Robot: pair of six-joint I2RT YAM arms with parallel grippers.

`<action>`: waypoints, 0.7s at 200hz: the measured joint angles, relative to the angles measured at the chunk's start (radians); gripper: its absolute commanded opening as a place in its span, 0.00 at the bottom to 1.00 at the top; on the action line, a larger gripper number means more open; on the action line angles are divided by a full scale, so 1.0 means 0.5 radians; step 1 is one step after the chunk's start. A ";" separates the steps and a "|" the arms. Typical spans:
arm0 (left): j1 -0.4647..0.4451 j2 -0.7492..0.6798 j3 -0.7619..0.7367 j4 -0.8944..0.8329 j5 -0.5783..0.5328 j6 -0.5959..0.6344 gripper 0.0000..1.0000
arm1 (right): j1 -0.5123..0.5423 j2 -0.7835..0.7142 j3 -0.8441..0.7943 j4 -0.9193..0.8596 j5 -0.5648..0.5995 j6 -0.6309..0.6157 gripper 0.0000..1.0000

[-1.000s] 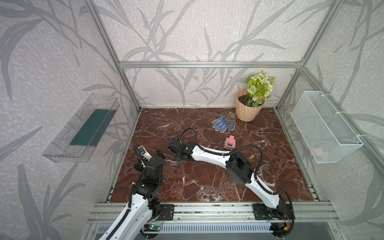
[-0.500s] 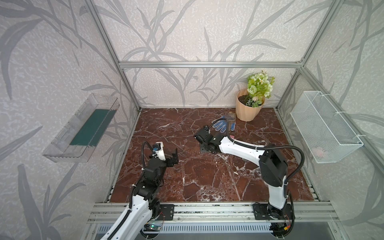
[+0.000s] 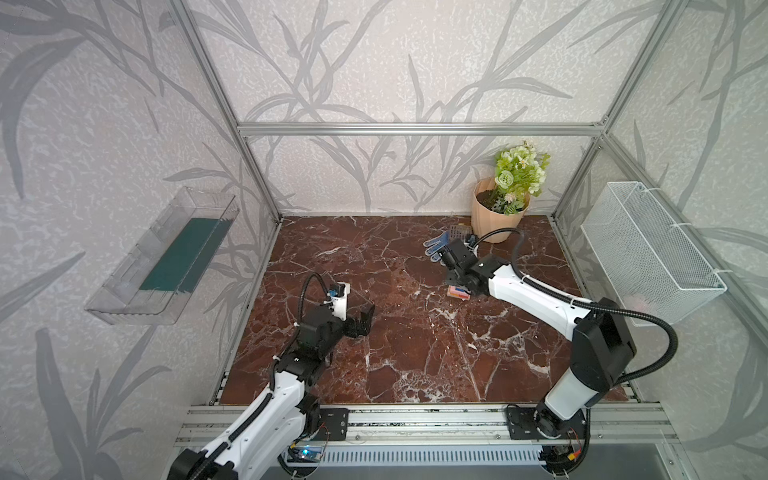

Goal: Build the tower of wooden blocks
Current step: 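Lift the teal cube and carry it over the stack, then lower the teal cube onto the top pink block and hold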

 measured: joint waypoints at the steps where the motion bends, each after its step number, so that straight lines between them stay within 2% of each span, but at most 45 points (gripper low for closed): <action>1: 0.000 0.003 0.002 0.001 0.002 0.001 0.99 | -0.003 0.001 0.003 -0.005 0.000 0.002 0.00; 47: 0.000 0.089 0.057 0.020 0.054 0.011 0.99 | -0.086 0.115 0.135 -0.137 -0.005 0.050 0.00; 140: 0.000 -0.005 0.057 0.029 0.066 0.011 0.99 | -0.126 0.255 0.139 -0.099 -0.131 0.040 0.00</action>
